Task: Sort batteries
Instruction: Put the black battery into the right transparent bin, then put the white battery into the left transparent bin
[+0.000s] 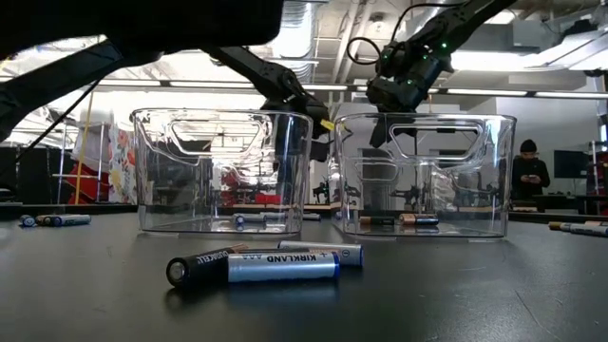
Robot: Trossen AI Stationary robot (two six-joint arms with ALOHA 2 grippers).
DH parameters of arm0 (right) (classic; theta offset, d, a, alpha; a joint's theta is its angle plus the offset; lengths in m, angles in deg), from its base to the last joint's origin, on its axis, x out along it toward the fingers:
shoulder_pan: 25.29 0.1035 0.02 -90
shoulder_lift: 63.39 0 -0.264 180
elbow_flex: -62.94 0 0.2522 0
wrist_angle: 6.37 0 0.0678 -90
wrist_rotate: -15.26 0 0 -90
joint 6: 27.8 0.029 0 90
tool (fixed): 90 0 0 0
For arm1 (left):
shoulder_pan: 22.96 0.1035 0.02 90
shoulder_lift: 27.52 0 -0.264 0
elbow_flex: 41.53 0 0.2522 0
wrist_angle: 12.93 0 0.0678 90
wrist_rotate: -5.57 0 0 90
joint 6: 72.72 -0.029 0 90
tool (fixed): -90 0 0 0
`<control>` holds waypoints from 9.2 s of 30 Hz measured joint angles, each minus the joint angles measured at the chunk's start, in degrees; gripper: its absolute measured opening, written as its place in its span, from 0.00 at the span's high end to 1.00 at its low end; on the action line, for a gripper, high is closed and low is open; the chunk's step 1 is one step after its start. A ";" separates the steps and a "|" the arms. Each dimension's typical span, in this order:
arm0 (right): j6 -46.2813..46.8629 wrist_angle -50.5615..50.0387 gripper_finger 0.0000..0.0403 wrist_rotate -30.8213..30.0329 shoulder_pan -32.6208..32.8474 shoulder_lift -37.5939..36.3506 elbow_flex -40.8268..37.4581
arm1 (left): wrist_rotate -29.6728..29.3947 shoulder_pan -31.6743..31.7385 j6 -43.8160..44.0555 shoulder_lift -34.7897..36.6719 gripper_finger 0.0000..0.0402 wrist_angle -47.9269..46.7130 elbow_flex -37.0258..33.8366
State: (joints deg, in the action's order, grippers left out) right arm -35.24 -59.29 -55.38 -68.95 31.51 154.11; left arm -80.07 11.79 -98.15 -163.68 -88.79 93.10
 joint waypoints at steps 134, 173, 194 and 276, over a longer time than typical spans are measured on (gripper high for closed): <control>-6.16 -6.49 0.86 0.03 -4.33 0.04 0.07 | -8.80 -21.81 6.32 17.03 0.94 11.91 -2.45; -10.54 -12.09 0.86 0.04 -5.62 0.04 0.07 | -1.55 -29.05 29.68 8.54 0.95 31.57 -15.82; -11.05 -12.04 0.86 0.02 -5.62 0.04 0.07 | -1.81 -29.45 32.61 8.50 0.88 30.55 -18.71; -6.55 -26.38 0.63 -12.90 12.18 43.11 57.72 | 3.22 11.92 8.02 62.16 0.77 42.56 -69.79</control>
State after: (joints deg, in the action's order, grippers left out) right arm -41.79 -85.67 -68.28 -56.77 74.62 211.83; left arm -76.85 23.71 -90.13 -101.51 -46.23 23.32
